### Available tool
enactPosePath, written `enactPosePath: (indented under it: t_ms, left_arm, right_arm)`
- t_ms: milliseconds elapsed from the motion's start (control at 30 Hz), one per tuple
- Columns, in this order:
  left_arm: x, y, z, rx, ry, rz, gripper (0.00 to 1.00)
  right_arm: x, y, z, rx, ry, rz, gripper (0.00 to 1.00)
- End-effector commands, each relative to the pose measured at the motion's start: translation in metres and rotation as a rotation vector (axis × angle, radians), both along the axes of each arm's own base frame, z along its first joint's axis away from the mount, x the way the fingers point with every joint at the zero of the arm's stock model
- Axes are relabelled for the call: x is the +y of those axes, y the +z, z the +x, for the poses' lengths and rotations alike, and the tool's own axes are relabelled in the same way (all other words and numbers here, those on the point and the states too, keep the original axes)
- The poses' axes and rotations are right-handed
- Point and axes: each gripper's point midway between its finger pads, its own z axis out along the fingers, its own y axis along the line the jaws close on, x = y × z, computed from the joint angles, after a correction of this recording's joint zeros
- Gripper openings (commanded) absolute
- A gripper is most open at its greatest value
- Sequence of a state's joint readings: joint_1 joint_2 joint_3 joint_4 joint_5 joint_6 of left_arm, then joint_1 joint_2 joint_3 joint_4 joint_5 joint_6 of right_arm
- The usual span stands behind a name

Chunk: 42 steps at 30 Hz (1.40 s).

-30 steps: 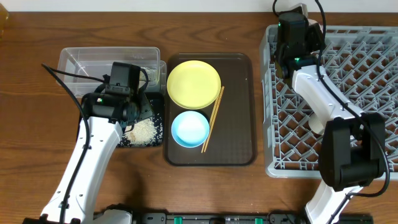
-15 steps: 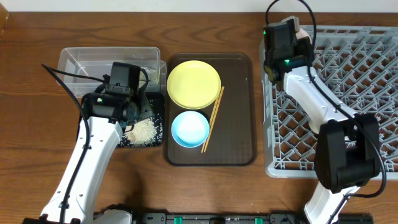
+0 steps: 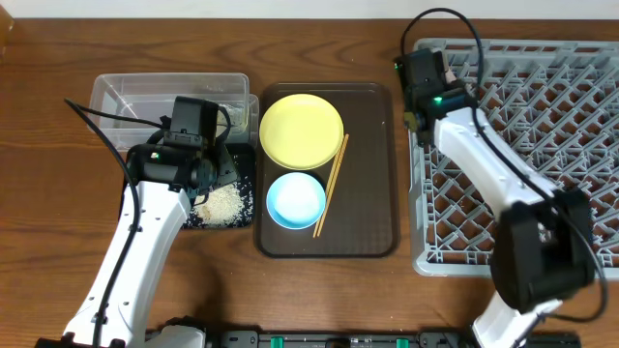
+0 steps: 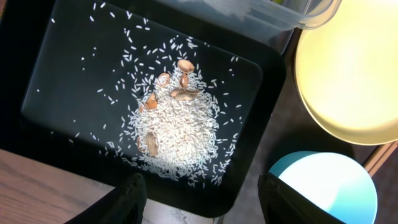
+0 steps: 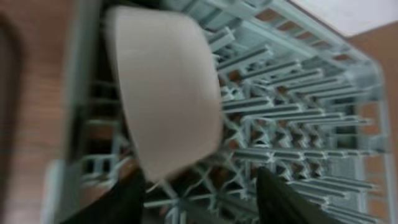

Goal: Sort waste into correct bins and load items into the dishwasher rack
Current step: 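Lift the pink bowl and set it upright in the dish rack, then grasp the light-blue bowl with the right gripper and lift it toward the rack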

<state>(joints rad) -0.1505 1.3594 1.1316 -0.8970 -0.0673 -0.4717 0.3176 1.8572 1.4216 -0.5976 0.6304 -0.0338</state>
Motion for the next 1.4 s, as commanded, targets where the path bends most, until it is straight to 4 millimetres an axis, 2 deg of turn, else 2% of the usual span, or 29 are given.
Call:
enactPosePath:
  t_ms: [0,167,300,600,833,933,1133,1233,1367]
  left_arm:
    - [0.005,-0.001,-0.003,0.002,0.013,0.019,0.61]
    - [0.006,-0.002,-0.004,0.010,0.014,0.025,0.62]
    - [0.020,-0.002,-0.010,0.030,0.040,0.100,0.65]
    - [0.050,-0.004,-0.022,0.079,0.132,0.126,0.67]
    - [0.053,-0.004,-0.022,0.078,0.145,0.125,0.68]
    - [0.053,-0.004,-0.022,0.078,0.145,0.125,0.68]
    - [0.053,-0.004,-0.022,0.078,0.145,0.125,0.68]
    - [0.053,-0.004,-0.022,0.078,0.145,0.125,0.68]
    - [0.053,-0.004,-0.022,0.078,0.145,0.125,0.68]
  right_arm:
    - [0.038,0.036,-0.010,-0.044,0.121,0.222,0.58]
    - [0.096,0.059,-0.036,0.008,0.335,0.500,0.60]
    - [0.140,0.056,-0.063,0.119,0.476,0.667,0.60]
    - [0.196,-0.001,-0.113,0.391,0.501,0.703,0.63]
    - [0.237,-0.051,-0.147,0.553,0.495,0.681,0.59]
    - [0.246,-0.072,-0.159,0.606,0.484,0.655,0.52]
    - [0.242,-0.107,-0.162,0.643,0.357,0.601,0.36]
    - [0.240,-0.114,-0.160,0.647,0.331,0.596,0.17]
    - [0.237,-0.108,-0.152,0.617,0.326,0.605,0.01]
